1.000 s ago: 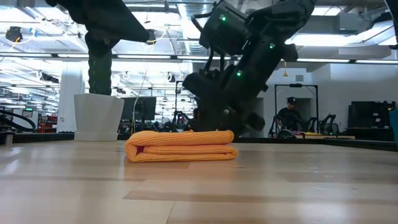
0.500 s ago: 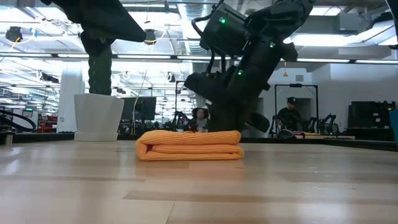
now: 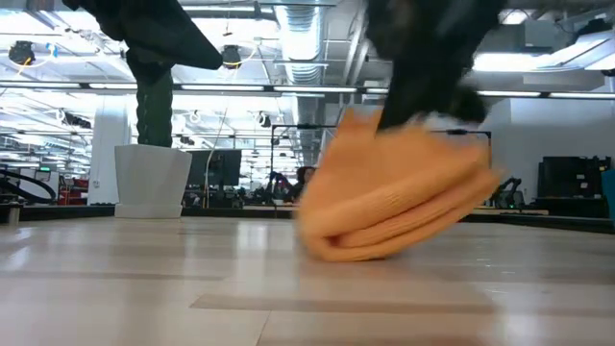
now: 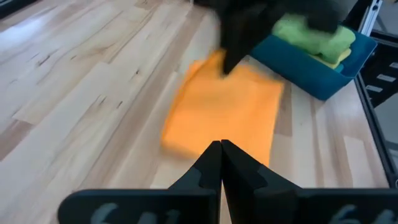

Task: Fold microfiber towels
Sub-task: Put the folded orange microfiber towel into the blue bin, then return to Home Position

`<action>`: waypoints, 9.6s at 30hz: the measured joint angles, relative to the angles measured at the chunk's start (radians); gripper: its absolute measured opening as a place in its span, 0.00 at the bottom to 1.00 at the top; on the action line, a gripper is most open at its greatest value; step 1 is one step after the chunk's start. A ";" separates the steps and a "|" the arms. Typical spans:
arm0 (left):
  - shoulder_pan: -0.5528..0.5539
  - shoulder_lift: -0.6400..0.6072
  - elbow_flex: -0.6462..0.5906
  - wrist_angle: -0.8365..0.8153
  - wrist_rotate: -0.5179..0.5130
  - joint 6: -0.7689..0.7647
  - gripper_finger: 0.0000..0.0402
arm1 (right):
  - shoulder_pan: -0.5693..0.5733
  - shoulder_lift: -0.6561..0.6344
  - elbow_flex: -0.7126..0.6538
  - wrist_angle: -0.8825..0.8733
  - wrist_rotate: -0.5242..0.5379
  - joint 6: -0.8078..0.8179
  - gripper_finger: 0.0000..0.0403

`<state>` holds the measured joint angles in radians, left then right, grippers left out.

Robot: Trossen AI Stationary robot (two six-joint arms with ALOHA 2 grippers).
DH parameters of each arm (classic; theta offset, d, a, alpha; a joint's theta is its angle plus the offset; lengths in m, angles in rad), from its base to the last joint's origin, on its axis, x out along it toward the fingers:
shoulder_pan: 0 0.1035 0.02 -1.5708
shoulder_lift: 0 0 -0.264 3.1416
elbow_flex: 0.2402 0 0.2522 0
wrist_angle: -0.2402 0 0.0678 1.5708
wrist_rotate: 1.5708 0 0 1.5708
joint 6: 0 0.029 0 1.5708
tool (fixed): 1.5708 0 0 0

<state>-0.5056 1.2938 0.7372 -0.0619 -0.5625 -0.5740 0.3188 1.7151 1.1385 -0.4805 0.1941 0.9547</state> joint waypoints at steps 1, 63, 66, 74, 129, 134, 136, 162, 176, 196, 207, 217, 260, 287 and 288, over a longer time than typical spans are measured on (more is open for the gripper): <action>0.000 0.000 0.000 -0.002 -0.001 0.005 0.00 | 0.020 -0.029 0.000 -0.017 0.019 0.020 0.03; 0.005 0.000 0.000 0.000 -0.106 -0.017 0.00 | 0.995 -0.197 0.070 -0.677 0.271 1.371 0.04; 0.005 0.000 0.000 0.000 -0.107 -0.017 0.00 | 1.002 -0.190 0.074 -0.680 0.216 1.374 0.04; 0.013 0.000 0.000 0.000 -0.107 -0.017 0.00 | 0.975 -0.134 0.074 -0.704 0.198 1.335 0.12; 0.013 0.000 0.000 -0.063 -0.115 -0.073 0.00 | 0.889 0.138 0.131 -0.926 0.571 1.208 0.05; 0.013 0.000 0.000 -0.076 -0.101 -0.072 0.00 | 0.908 0.139 0.112 -0.778 0.542 1.130 0.07; 0.014 0.000 0.000 -0.082 -0.100 -0.072 0.00 | 0.908 0.139 0.112 -0.748 0.459 1.118 0.09; 0.015 0.000 0.000 -0.099 -0.099 -0.073 0.00 | 0.976 0.495 0.215 -0.637 0.765 1.214 0.16; 0.015 0.000 0.000 -0.113 -0.101 -0.097 0.00 | 0.982 0.258 0.342 -1.057 0.776 1.061 0.16; 0.016 0.000 0.000 -0.113 -0.104 -0.097 0.00 | 0.904 0.302 0.031 -0.867 0.611 1.307 0.16; 0.019 -0.001 0.001 -0.076 -0.113 -0.092 0.00 | 0.846 0.091 0.140 -1.067 0.771 1.166 0.16; 0.062 -0.274 0.189 -0.093 0.150 0.400 0.00 | 0.708 -0.353 0.142 -1.086 1.206 0.700 0.16; 0.864 -0.677 -0.126 0.134 1.561 0.390 0.00 | -0.247 -1.099 -0.593 0.605 -0.031 -0.998 0.05; 1.201 -0.622 -0.726 0.922 1.730 0.155 0.00 | -0.374 -1.592 -1.132 0.681 0.119 -0.960 0.08; 1.205 -0.622 -0.726 0.905 1.746 0.162 0.00 | -0.374 -1.593 -1.132 0.674 0.127 -0.960 0.08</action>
<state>0.6992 0.6717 0.0109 0.8432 1.1830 -0.4117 -0.0551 0.1223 0.0063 0.1933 0.3210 -0.0051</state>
